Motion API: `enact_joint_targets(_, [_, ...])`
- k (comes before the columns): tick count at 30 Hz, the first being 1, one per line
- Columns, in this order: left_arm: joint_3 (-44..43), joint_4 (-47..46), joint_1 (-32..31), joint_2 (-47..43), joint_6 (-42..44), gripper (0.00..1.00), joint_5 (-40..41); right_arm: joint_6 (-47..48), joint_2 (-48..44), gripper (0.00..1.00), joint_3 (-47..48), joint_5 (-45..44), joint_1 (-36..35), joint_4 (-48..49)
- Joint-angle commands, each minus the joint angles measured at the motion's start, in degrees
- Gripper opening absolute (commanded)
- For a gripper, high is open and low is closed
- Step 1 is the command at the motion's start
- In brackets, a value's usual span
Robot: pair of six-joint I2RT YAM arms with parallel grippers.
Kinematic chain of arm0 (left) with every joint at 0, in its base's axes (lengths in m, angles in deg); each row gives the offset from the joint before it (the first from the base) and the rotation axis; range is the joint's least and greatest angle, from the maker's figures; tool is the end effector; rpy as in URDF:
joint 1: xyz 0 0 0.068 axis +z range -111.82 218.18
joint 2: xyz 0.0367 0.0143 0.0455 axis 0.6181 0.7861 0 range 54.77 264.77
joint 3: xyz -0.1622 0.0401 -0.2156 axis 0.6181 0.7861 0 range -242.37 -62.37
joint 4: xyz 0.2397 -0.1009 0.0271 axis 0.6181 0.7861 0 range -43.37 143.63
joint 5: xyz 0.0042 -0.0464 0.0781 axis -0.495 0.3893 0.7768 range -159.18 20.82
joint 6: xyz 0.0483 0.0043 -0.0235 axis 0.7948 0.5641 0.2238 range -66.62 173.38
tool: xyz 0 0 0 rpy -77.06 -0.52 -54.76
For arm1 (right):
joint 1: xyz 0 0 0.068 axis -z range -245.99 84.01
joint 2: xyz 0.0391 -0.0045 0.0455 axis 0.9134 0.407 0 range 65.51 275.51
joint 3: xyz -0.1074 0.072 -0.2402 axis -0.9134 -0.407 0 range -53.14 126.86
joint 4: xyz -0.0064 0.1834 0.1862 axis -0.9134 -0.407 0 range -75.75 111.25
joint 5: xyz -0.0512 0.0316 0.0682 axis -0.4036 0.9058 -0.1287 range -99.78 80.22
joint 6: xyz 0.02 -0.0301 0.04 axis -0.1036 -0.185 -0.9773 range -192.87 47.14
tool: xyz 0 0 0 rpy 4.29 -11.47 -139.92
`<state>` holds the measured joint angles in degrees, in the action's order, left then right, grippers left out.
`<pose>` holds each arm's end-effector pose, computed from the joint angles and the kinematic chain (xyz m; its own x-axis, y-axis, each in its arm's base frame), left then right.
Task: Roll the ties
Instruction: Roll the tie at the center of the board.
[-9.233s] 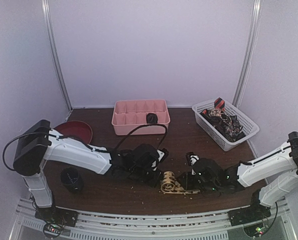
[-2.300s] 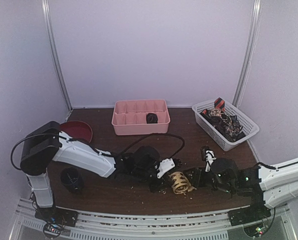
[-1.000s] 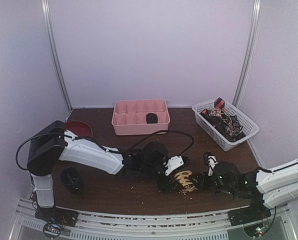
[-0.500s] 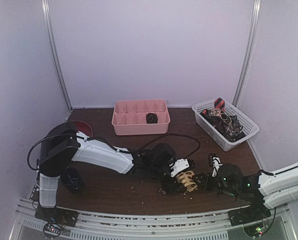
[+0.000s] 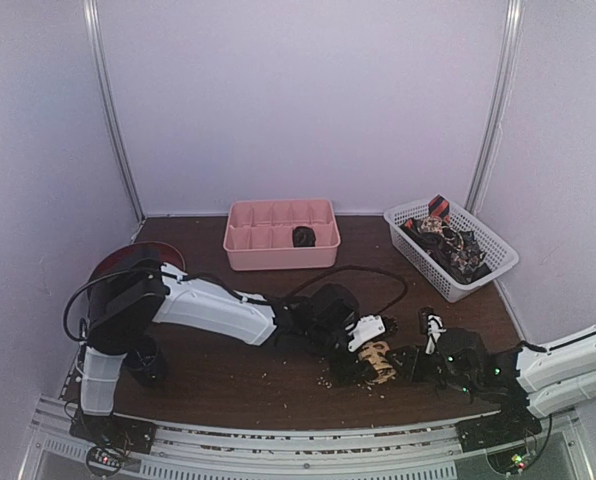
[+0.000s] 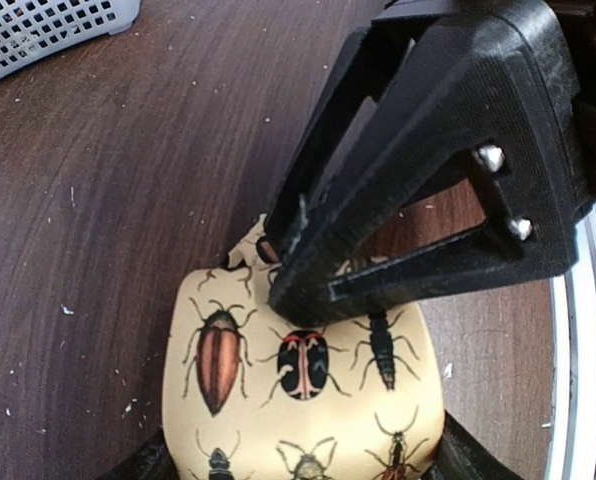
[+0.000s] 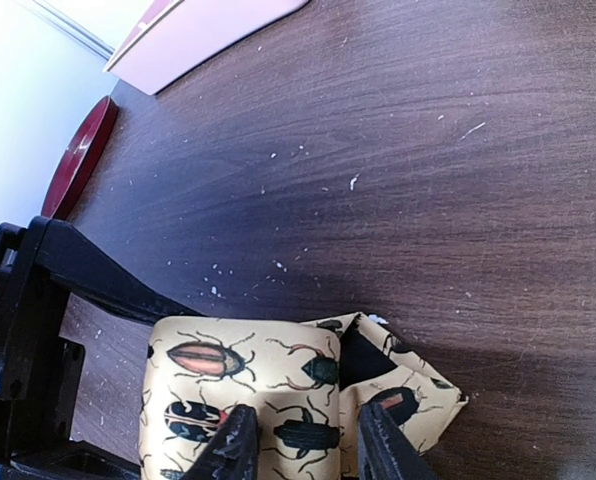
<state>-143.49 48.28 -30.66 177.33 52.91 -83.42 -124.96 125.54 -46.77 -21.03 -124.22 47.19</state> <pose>0.1598 -0.4365 0.1447 -0.2546 0.6356 -0.7289 0.9667 0.1876 -0.1742 0.0997 0.1478 0.1298 -0.7367 0.2800 -0.6155 -0.2634 0.7195 0.6426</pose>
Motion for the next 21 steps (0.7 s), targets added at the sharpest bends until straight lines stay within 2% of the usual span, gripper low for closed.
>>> enact_joint_targets(1, [-1.8,-0.7,-0.3,1.2,0.8,0.71,-0.2,-1.2,0.7,0.35,-1.4,0.1,0.2,-2.2])
enact_joint_targets(6, [-3.1,-0.5,-0.3,2.1,1.1,0.69,0.2,-1.7,0.3,0.35,-2.2,0.1,0.2,-1.9])
enact_joint_targets(10, [-3.7,1.0,-0.3,2.8,1.0,0.40,2.3,-1.2,0.3,0.35,-1.8,0.7,0.3,-1.6])
enact_joint_targets(12, [-3.3,2.3,-0.3,2.7,0.9,0.30,3.0,-0.9,0.3,0.35,-0.9,1.1,0.3,-2.3])
enact_joint_targets(17, [0.0,4.8,-0.4,0.9,-0.4,0.25,6.3,-1.6,-2.0,0.44,-0.2,2.8,0.3,-2.5])
enact_joint_targets(21, [3.0,5.8,-0.4,-1.4,-1.8,0.24,8.1,-3.3,-3.2,0.58,-1.5,4.1,0.8,-0.6])
